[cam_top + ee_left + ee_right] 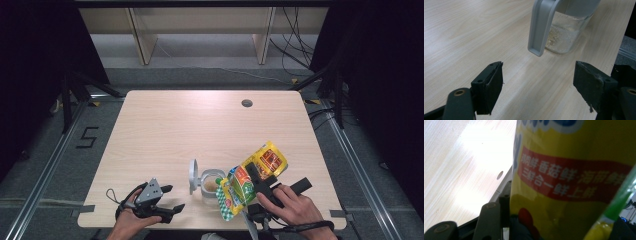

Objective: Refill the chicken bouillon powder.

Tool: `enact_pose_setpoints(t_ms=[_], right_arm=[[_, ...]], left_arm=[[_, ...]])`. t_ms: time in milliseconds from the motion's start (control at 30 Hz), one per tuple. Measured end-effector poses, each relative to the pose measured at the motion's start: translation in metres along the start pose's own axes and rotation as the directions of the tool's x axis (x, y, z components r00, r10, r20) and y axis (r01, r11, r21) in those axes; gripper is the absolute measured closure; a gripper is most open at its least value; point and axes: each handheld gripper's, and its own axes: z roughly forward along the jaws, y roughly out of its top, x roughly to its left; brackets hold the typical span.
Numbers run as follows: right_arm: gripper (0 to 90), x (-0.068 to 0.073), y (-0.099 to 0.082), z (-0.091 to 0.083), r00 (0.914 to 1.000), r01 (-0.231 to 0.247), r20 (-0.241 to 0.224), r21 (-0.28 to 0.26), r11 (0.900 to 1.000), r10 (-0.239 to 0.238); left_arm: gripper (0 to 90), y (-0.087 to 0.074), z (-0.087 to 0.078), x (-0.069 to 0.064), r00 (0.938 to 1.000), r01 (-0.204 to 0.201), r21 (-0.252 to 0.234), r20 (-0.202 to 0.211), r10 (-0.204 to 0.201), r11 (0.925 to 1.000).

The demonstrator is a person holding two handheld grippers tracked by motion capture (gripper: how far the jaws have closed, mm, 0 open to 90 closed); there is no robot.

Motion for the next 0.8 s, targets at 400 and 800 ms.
enact_pose_setpoints(t_ms=[400, 800], right_arm=[[50.6, 0.0007, -0.0016, 0.0007, 1.0000, 0.002, 0.006, 0.003, 1.0000, -0.002], [50.7, -0.0004, -0.0019, -0.0008, 0.9999, 0.009, 0.015, -0.005, 0.9999, -0.009]], left_arm=[[23.5, 0.0003, -0.0004, 0.0015, 0.9999, -0.016, 0.011, -0.004, 0.016, 0.9998], [23.4, 0.0002, -0.0002, 0.0006, 1.0000, -0.006, 0.001, 0.001, 0.006, 1.0000]])
